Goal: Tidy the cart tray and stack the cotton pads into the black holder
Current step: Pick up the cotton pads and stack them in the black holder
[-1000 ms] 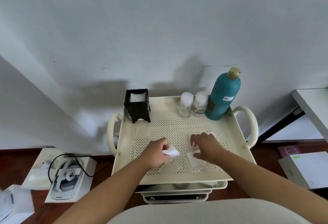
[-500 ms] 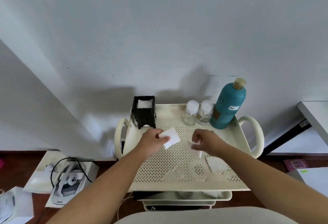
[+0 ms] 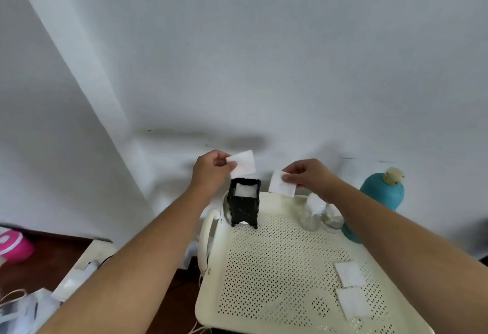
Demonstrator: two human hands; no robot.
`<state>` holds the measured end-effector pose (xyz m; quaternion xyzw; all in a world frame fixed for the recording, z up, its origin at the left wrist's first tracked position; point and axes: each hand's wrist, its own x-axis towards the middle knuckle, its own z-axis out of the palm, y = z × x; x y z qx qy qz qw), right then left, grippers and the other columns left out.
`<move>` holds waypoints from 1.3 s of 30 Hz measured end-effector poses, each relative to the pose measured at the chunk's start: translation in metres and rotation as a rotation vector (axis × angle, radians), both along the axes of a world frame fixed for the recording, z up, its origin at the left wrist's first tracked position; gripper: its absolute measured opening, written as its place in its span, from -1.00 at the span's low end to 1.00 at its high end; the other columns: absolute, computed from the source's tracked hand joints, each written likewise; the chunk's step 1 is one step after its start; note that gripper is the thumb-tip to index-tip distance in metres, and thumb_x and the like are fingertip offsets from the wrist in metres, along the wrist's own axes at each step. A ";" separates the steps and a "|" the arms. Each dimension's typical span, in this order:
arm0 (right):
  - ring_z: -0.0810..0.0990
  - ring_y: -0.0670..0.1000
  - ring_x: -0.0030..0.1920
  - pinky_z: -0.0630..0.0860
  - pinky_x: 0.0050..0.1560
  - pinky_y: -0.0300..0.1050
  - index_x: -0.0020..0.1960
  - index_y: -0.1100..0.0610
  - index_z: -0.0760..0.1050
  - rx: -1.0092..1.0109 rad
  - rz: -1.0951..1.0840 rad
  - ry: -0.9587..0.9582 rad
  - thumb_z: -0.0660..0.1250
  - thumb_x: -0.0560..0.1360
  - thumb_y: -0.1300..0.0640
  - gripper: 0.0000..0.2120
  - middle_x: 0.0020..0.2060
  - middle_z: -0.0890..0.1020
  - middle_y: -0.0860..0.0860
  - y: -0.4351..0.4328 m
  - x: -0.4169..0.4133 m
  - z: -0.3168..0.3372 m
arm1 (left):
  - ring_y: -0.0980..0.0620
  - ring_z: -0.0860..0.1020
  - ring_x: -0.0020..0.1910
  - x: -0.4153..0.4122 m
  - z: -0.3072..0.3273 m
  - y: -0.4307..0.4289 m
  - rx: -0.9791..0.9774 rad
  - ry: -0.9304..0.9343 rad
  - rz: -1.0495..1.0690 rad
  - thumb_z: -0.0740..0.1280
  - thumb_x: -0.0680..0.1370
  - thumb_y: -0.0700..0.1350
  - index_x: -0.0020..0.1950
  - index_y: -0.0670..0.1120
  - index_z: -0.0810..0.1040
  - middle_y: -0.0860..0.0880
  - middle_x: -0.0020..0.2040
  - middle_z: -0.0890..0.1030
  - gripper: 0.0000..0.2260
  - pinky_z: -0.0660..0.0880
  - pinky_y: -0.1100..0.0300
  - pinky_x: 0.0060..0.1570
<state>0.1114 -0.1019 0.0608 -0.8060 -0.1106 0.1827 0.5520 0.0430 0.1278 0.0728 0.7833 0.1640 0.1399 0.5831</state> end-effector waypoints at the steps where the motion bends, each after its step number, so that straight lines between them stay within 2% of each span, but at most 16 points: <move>1: 0.52 -0.10 -0.35 0.49 -0.34 -0.34 -0.12 0.22 0.62 -0.013 -0.025 -0.034 0.45 0.41 0.25 -0.93 -0.34 0.60 0.02 0.009 0.004 0.001 | 0.06 0.54 -0.22 0.002 0.000 0.006 -0.006 0.006 0.013 0.42 0.45 -0.23 -0.12 -0.06 0.58 -0.03 -0.18 0.62 -0.91 0.46 0.29 -0.23; 3: 0.50 -0.09 -0.32 0.44 -0.25 -0.30 -0.19 0.16 0.62 -0.030 -0.043 -0.080 0.47 0.40 0.20 -0.96 -0.34 0.60 0.02 0.029 0.012 -0.001 | 0.03 0.54 -0.18 0.006 -0.001 0.018 -0.019 0.012 0.038 0.40 0.47 -0.22 -0.09 -0.08 0.59 -0.06 -0.15 0.62 -0.94 0.47 0.18 -0.13; 6: 0.49 0.01 -0.17 0.41 -0.09 -0.14 -0.15 0.16 0.62 -0.053 -0.012 -0.070 0.44 0.42 0.18 -0.95 -0.21 0.59 0.12 0.057 0.019 -0.012 | 0.03 0.54 -0.17 0.007 -0.009 0.033 -0.037 0.026 0.082 0.38 0.49 -0.20 -0.08 -0.08 0.60 -0.02 -0.17 0.61 -0.95 0.45 0.18 -0.11; 11: 0.54 0.09 -0.10 0.46 -0.22 -0.16 -0.23 0.10 0.56 -0.141 0.031 -0.095 0.42 0.45 0.14 -0.90 0.03 0.62 0.16 0.090 0.023 -0.034 | 0.09 0.54 -0.20 -0.001 -0.032 0.047 -0.031 0.064 0.095 0.38 0.49 -0.18 -0.22 0.04 0.57 0.06 -0.22 0.61 -0.86 0.43 0.27 -0.20; 14: 0.58 0.27 0.08 0.53 0.06 0.06 -0.22 0.09 0.56 -0.196 0.026 -0.112 0.41 0.45 0.11 -0.90 0.07 0.61 0.14 0.098 0.024 -0.045 | 0.06 0.55 -0.18 -0.004 -0.043 0.054 -0.032 0.081 0.094 0.37 0.50 -0.18 -0.19 0.00 0.57 0.03 -0.20 0.61 -0.90 0.45 0.25 -0.14; 16: 0.56 0.23 0.13 0.49 0.14 0.06 -0.22 0.06 0.56 -0.236 0.032 -0.106 0.41 0.44 0.08 -0.91 0.10 0.61 0.15 0.100 0.024 -0.051 | 0.05 0.55 -0.16 -0.004 -0.047 0.057 -0.032 0.092 0.093 0.37 0.50 -0.18 -0.14 -0.05 0.58 0.00 -0.19 0.61 -0.95 0.45 0.24 -0.12; 19: 0.52 0.07 0.16 0.41 0.24 0.07 -0.21 0.03 0.58 -0.328 0.056 -0.131 0.40 0.43 0.03 -0.90 0.13 0.60 0.02 0.102 0.025 -0.060 | 0.06 0.54 -0.18 -0.003 -0.052 0.060 -0.034 0.095 0.086 0.36 0.51 -0.19 -0.09 -0.09 0.58 -0.01 -0.18 0.61 -0.98 0.44 0.29 -0.17; 22: 0.50 -0.01 0.16 0.33 0.25 0.06 -0.22 0.00 0.62 -0.421 0.041 -0.232 0.42 0.41 0.02 -0.92 0.12 0.59 -0.07 0.104 0.023 -0.065 | 0.08 0.53 -0.20 -0.001 -0.054 0.060 -0.042 0.097 0.083 0.36 0.51 -0.19 -0.10 -0.09 0.58 0.02 -0.21 0.59 -0.98 0.43 0.30 -0.19; 25: 0.45 0.00 0.18 0.26 0.17 -0.04 -0.27 -0.07 0.56 -0.433 0.009 -0.327 0.43 0.39 0.07 -0.91 0.12 0.55 -0.08 0.106 0.019 -0.068 | 0.07 0.53 -0.19 0.001 -0.056 0.058 -0.054 0.098 0.072 0.37 0.50 -0.19 -0.10 -0.08 0.58 0.00 -0.19 0.60 -0.98 0.45 0.25 -0.14; 28: 0.39 0.03 0.23 0.16 0.10 -0.11 -0.23 -0.03 0.55 -0.449 0.006 -0.422 0.41 0.39 0.13 -0.93 0.11 0.55 -0.07 0.105 0.017 -0.073 | 0.08 0.52 -0.19 0.003 -0.057 0.055 -0.054 0.100 0.066 0.37 0.50 -0.19 -0.12 -0.06 0.57 0.01 -0.20 0.60 -0.95 0.44 0.26 -0.14; 30: 0.37 0.03 0.26 0.15 0.13 -0.09 -0.18 -0.01 0.60 -0.469 0.029 -0.465 0.40 0.41 0.10 -0.98 0.16 0.55 -0.08 0.103 0.018 -0.074 | 0.07 0.52 -0.20 0.005 -0.057 0.053 -0.050 0.100 0.076 0.37 0.50 -0.20 -0.11 -0.07 0.57 0.02 -0.20 0.59 -0.96 0.43 0.28 -0.17; 32: 0.36 0.02 0.27 0.18 0.18 -0.05 -0.14 0.00 0.62 -0.498 0.060 -0.494 0.36 0.45 0.04 -0.92 0.19 0.54 -0.09 0.100 0.020 -0.072 | 0.08 0.51 -0.18 0.006 -0.057 0.052 -0.044 0.105 0.075 0.35 0.51 -0.21 -0.05 -0.12 0.58 0.01 -0.19 0.58 -0.95 0.41 0.32 -0.19; 34: 0.39 0.02 0.27 0.24 0.22 -0.02 -0.11 0.03 0.63 -0.436 0.027 -0.483 0.33 0.48 0.02 -0.87 0.19 0.55 -0.07 0.100 0.022 -0.067 | 0.05 0.50 -0.14 0.009 -0.057 0.050 -0.049 0.122 0.053 0.34 0.52 -0.22 0.05 -0.16 0.58 -0.03 -0.13 0.58 -0.88 0.41 0.28 -0.11; 35: 0.41 0.02 0.26 0.28 0.25 -0.01 -0.09 0.05 0.63 -0.344 0.003 -0.415 0.32 0.48 0.02 -0.85 0.19 0.56 -0.06 0.101 0.022 -0.062 | 0.04 0.50 -0.12 0.010 -0.056 0.049 -0.062 0.129 0.035 0.33 0.52 -0.22 0.09 -0.18 0.58 -0.05 -0.10 0.58 -0.85 0.42 0.24 -0.06; 37: 0.45 -0.01 0.24 0.35 0.30 0.00 -0.03 0.09 0.64 -0.091 0.009 -0.176 0.34 0.48 0.01 -0.81 0.23 0.54 -0.03 0.103 0.021 -0.052 | 0.03 0.51 -0.10 0.013 -0.055 0.044 -0.102 0.137 -0.005 0.34 0.52 -0.24 0.12 -0.19 0.57 -0.08 -0.07 0.59 -0.82 0.43 0.20 0.00; 39: 0.49 0.01 0.23 0.41 0.28 -0.01 -0.10 0.13 0.62 0.058 0.052 0.003 0.38 0.46 0.03 -0.83 0.26 0.52 0.00 0.104 0.018 -0.046 | 0.04 0.52 -0.11 0.017 -0.056 0.037 -0.151 0.139 -0.031 0.35 0.51 -0.25 0.13 -0.22 0.56 -0.09 -0.07 0.60 -0.80 0.45 0.21 -0.03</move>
